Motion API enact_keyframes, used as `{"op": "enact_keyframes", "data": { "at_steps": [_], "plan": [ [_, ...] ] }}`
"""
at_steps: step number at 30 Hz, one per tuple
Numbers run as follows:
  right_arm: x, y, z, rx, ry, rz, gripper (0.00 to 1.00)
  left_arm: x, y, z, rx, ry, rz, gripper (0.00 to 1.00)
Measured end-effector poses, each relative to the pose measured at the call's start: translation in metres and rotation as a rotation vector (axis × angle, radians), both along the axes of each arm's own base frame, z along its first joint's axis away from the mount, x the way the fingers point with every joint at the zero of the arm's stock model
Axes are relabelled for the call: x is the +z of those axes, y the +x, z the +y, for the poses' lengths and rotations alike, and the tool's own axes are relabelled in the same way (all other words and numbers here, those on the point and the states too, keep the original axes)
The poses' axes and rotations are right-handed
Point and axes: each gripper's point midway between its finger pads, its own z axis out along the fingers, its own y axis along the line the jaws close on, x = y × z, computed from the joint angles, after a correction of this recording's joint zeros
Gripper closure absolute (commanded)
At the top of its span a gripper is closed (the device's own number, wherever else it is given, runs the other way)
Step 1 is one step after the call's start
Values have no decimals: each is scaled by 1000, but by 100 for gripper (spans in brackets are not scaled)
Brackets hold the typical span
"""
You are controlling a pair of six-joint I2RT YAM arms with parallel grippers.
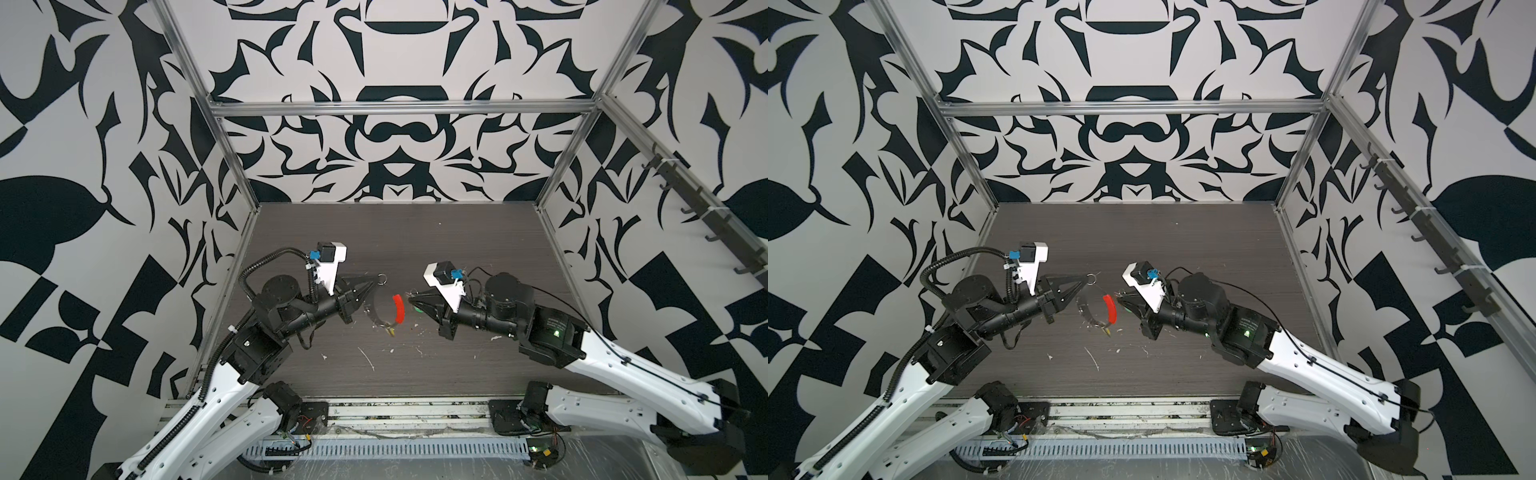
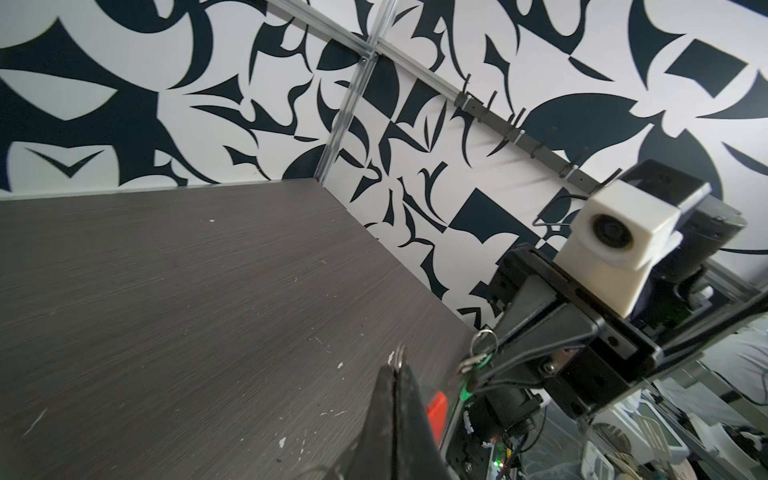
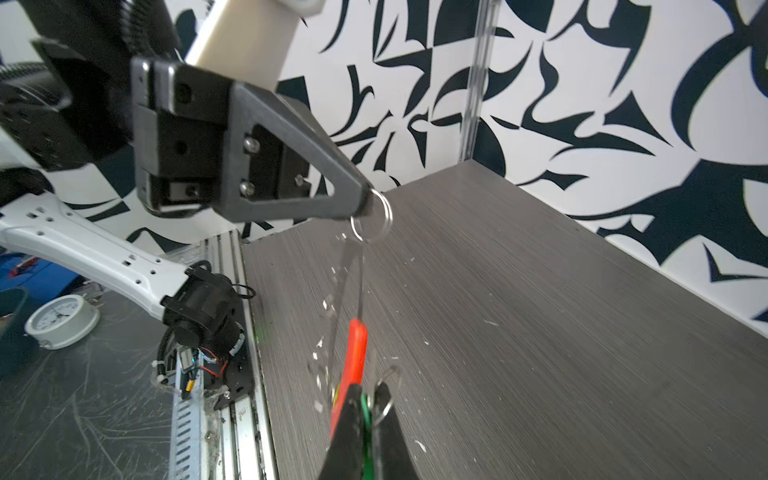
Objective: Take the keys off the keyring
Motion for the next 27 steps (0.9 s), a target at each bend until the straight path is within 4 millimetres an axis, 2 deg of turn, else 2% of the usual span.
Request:
{"op": "enact_keyframes", "data": {
  "at_steps": [3,6,9,11,14,17,20,27],
  "plan": [
    [-24,12,-12,-68,-30,33,100,-2,1,7,39,7,-4,100],
    [-57,43,-32,-174,-36,128,100,-7,2,12,63,10,-2,100],
    [-105,77,-58,-297,-33,265,100,-12,3,14,79,17,6,100],
    [-139,89,-70,-355,-46,360,100,-15,4,15,87,21,11,100],
    [-192,92,-79,-399,-74,506,100,-21,4,17,93,27,21,100],
    [-231,89,-83,-424,-109,611,100,-23,4,18,99,27,22,100],
    [-253,90,-85,-448,-123,669,100,-23,4,18,101,26,24,100],
    [-284,96,-83,-480,-130,727,100,-29,7,17,108,26,34,100]
  ]
}}
